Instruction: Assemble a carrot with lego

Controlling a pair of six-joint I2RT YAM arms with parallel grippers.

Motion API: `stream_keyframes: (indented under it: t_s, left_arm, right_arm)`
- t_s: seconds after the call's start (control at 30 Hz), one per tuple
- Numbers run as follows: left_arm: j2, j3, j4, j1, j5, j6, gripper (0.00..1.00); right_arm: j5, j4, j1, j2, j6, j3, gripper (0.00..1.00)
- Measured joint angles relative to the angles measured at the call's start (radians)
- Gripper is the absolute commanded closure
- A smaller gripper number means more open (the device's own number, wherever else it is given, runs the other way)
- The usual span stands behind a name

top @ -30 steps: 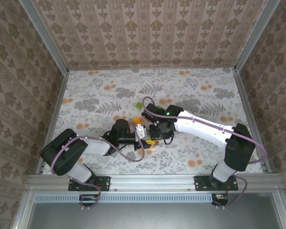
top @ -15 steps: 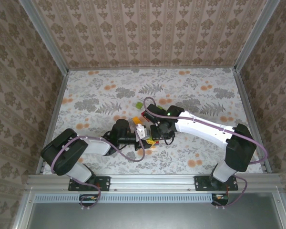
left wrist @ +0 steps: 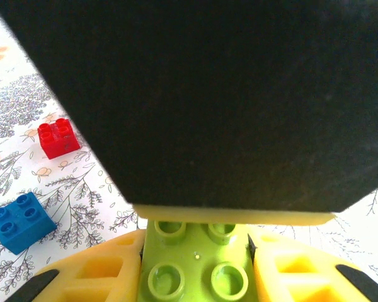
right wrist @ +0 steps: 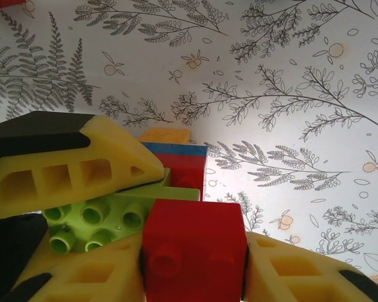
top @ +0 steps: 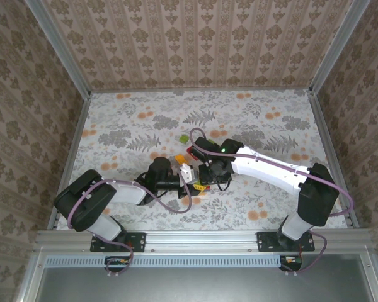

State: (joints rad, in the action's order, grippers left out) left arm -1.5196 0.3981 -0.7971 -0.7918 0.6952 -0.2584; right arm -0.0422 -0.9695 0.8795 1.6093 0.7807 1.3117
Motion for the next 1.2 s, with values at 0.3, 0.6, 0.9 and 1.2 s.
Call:
stream_keyframes:
  t_s: [0.3,0.6,0.9,1.2]
  left_arm:
    - [-0.004,0.003,0.0,-0.001,0.0,-0.006,0.72]
    - [-0.005,0.004,0.008,-0.001,-0.009,-0.02,0.52]
    - [-0.021,0.0,0.075,-0.001,-0.04,-0.032,0.29]
    - [0.026,-0.035,0.079,0.003,-0.043,-0.018,0.0]
  right_arm:
    - [-0.002,-0.018,-0.005,0.0,-0.03,0.004,0.31]
    - [-0.011,-0.043,-0.011,-0.046,-0.045,0.013,0.27]
    - [-0.027,-0.054,-0.013,-0.139,-0.048,0.023,0.27]
    - [-0.029,-0.052,-0.013,-0.204,-0.043,-0.097,0.29]
